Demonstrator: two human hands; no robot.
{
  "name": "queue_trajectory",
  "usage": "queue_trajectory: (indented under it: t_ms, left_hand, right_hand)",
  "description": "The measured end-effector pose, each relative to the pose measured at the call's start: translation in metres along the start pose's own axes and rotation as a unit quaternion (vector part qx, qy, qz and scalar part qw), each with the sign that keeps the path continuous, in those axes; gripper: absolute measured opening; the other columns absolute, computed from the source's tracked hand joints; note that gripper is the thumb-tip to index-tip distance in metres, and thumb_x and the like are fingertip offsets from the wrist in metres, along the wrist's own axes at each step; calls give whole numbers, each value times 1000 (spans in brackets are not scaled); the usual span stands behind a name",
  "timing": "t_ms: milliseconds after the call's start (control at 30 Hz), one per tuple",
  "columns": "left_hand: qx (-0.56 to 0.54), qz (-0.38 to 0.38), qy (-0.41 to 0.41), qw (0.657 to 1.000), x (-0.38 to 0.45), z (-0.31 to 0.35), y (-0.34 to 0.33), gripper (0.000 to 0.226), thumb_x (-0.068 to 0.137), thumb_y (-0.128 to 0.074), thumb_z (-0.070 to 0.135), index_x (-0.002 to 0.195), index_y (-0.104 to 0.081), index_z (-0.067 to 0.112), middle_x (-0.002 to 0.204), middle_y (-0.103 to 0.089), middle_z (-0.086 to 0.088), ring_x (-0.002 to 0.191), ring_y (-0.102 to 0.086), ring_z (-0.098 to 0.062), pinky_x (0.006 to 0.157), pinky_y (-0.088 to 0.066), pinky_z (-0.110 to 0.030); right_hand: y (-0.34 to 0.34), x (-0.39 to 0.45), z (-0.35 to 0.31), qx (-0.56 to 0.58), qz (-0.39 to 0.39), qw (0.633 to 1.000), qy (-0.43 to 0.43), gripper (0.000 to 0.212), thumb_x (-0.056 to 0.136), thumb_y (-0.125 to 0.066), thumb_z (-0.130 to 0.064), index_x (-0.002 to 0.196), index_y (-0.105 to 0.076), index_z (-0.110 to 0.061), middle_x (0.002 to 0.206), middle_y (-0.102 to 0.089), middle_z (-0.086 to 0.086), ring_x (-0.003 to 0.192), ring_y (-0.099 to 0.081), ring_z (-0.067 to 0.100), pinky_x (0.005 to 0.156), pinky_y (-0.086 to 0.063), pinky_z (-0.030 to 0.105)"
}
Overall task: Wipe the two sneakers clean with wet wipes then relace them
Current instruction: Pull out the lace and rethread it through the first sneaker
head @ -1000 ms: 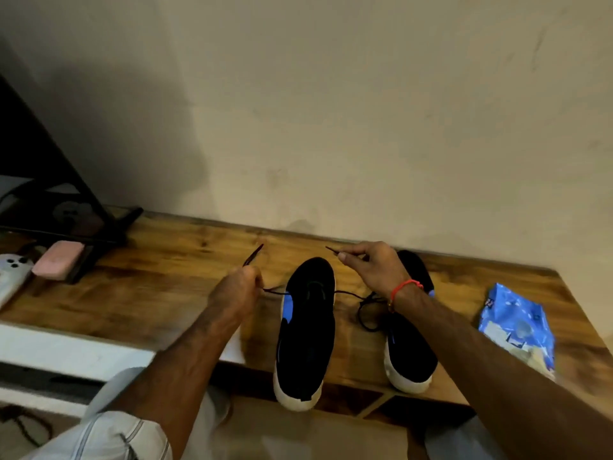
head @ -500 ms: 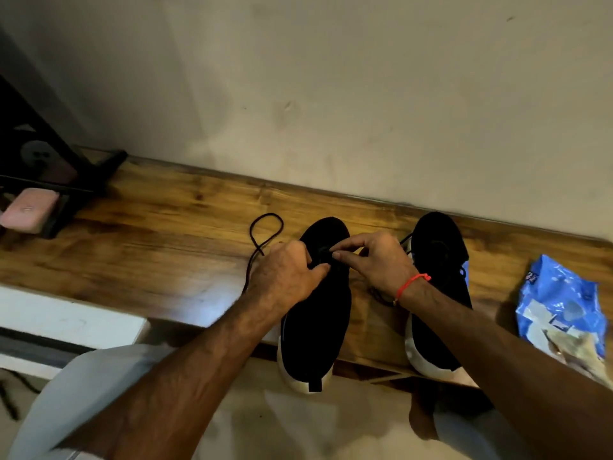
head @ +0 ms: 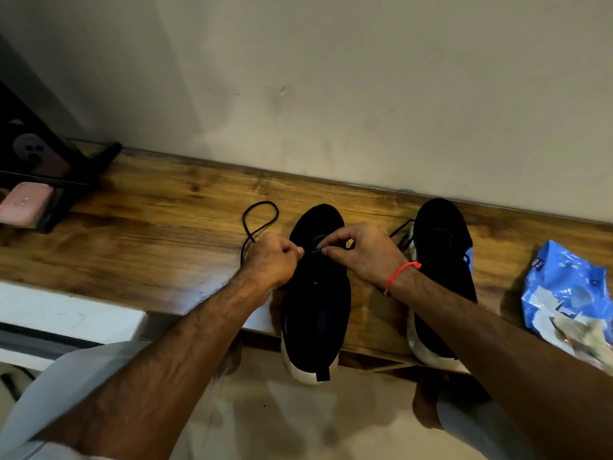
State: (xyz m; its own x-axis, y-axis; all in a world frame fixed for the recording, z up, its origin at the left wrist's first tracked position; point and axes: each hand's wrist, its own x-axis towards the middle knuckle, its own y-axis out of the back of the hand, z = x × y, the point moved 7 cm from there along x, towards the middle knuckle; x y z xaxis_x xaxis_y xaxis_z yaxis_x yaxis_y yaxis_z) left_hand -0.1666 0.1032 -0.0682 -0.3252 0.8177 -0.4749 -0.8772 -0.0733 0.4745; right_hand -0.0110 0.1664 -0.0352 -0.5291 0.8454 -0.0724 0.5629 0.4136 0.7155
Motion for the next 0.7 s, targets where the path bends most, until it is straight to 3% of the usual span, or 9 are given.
queue_trajectory:
  t_ms: [100,267,533,600,700]
  left_hand:
    - [-43,-9,15,999,-1,-3,-1,18,101,-62,22,95,-75,11,100,-74,-8,96,-70,-23,89,-60,-44]
    - [-92,-40,32,994,-4,-4,-7,20,101,-62,20,85,-72,15,90,-72,-6,84,-67,-18,76,-56,-34]
    - [-127,-49,51,989,-8,-2,-13,15,100,-63,17,91,-74,11,101,-75,-11,96,-70,-23,88,-58,-44]
    - [-131,-50,52,989,-10,-2,-13,15,100,-63,15,90,-73,12,101,-74,-10,97,-69,-22,86,-58,-40]
    - [-138,-48,50,988,-12,1,-12,14,100,-62,12,91,-72,11,98,-73,-11,87,-69,-19,70,-56,-33]
  right_hand:
    - [-5,1,0,-2,-15,1000,-13,1,87,-75,-27,87,-75,-28,79,-64,-22,79,-60,-9,70,-44,7]
    - [-13,1,5,-22,-26,999,-40,11,88,-73,-30,79,-68,-34,82,-67,-18,84,-63,-2,75,-52,18]
    - [-5,-2,17,-21,55,993,-101,8,88,-72,-34,83,-68,-30,88,-67,-14,89,-60,0,62,-29,3]
    - [-6,-2,17,-12,57,993,-98,9,87,-73,-32,82,-68,-27,87,-67,-13,89,-62,1,68,-39,5]
    - [-8,-2,15,21,48,995,-80,12,86,-75,-27,77,-67,-27,81,-66,-15,84,-64,1,73,-56,23]
